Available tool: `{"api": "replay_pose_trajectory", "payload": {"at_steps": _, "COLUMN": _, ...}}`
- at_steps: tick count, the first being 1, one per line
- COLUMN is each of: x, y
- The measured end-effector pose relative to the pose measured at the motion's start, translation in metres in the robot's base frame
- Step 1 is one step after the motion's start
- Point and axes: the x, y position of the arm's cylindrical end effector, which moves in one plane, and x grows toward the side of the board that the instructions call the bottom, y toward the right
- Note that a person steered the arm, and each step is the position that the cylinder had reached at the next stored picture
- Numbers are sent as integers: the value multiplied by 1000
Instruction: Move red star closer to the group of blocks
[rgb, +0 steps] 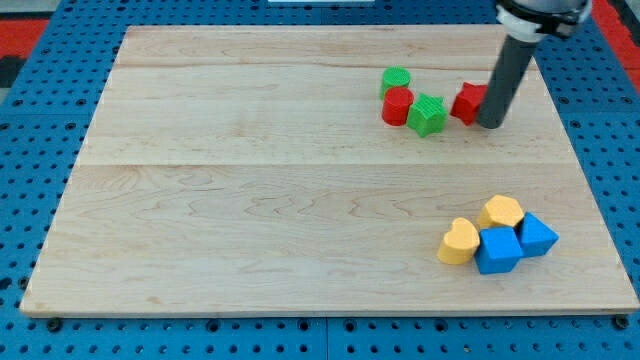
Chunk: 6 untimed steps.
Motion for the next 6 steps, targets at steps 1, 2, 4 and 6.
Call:
{"api": "replay_pose_trajectory", "payload": {"at_steps": 1, "x": -18, "y": 12}}
{"api": "replay_pose_trajectory", "payload": {"at_steps": 2, "x": -41, "y": 67}}
{"api": "replay_pose_trajectory", "payload": {"at_steps": 4, "x": -48, "y": 41}}
{"api": "replay_pose_trajectory", "payload": {"at_steps": 6, "x": -48, "y": -21}}
